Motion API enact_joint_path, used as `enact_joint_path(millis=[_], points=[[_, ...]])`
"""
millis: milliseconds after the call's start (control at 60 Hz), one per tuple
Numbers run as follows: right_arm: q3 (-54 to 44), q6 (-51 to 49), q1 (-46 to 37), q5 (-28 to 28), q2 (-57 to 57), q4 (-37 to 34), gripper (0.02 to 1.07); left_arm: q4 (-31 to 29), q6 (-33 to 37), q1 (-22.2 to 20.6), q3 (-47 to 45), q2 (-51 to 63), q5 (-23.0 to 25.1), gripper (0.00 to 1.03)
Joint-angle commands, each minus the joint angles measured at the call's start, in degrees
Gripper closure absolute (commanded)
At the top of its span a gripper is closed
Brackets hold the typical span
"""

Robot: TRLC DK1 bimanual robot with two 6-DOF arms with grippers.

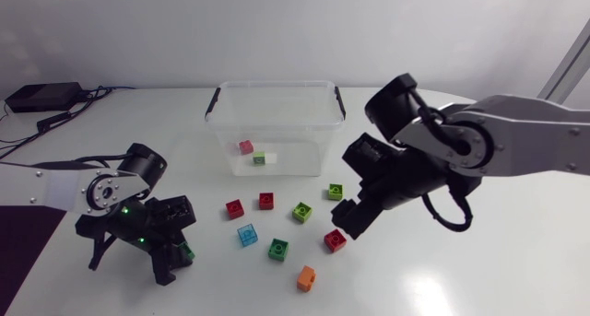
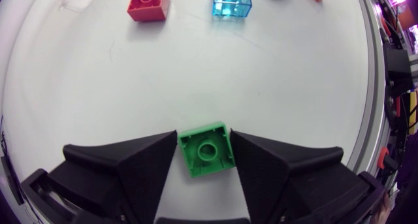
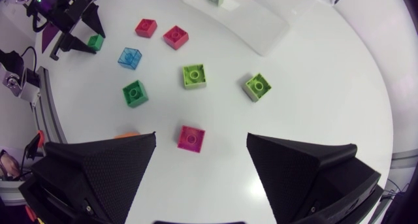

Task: Place the duplo bricks in the container

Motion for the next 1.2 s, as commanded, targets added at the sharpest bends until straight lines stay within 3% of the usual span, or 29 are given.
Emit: enact_joint_path(millis=[0,133,283,450,500,567,650,783,867,917,967,1000,1017,1183], points=[[-1.99,2.04,0.51,0.61,4.2,1.7,0.07,-0.44,0.12,-0.45,-2.21,3.25,-1.32,0.76],[-2.96,2.31,1.39,0.78,8.33,4.6,0.07,-3.61,-1.46,-1.15,0.34,-7.3,-1.23,0.77],[-2.43,2.13,1.91,1.14,12.55,6.09,0.12,-14.15,-3.04,-2.38,11.33,-15.3,-0.53,0.77],[-2.25,2.04,2.09,1.66,16.86,7.23,0.2,-16.0,-8.93,-4.93,25.65,-15.21,0.61,0.77],[-2.34,2.04,2.44,1.66,17.74,7.67,0.25,-12.39,-11.57,-5.81,28.9,-13.36,0.61,0.77],[-2.87,2.04,2.97,1.84,17.91,8.64,0.55,-7.56,-15.44,-6.86,33.3,-9.5,0.88,0.77],[-3.57,2.04,3.32,1.84,16.95,8.82,0.78,0.44,-19.04,-7.04,35.06,-5.54,0.96,0.76],[-3.75,1.69,2.88,1.84,11.59,5.65,0.8,10.37,-24.58,-6.42,38.84,2.11,1.14,0.76],[-2.34,1.52,2.53,1.84,6.49,2.14,0.81,11.6,-25.81,-6.25,42.88,8.08,1.23,0.75],[-0.58,1.6,2.35,1.93,3.76,-0.32,0.81,13.18,-26.69,-6.16,44.55,10.98,1.4,0.66],[1.61,1.69,1.91,1.93,1.65,-2.08,0.81,14.06,-27.3,-6.07,45.95,13.27,1.4,0.37],[3.46,1.69,1.65,1.93,0.6,-3.31,0.81,14.59,-27.3,-6.25,46.66,14.59,1.4,0.11],[4.07,1.69,1.56,1.93,0.34,-3.66,0.81,14.76,-27.3,-6.25,46.75,14.94,1.32,0.05],[14.27,2.39,0.6,1.84,-0.37,-5.69,0.8,13.44,-26.95,-5.9,44.81,13.0,1.32,0.03]])
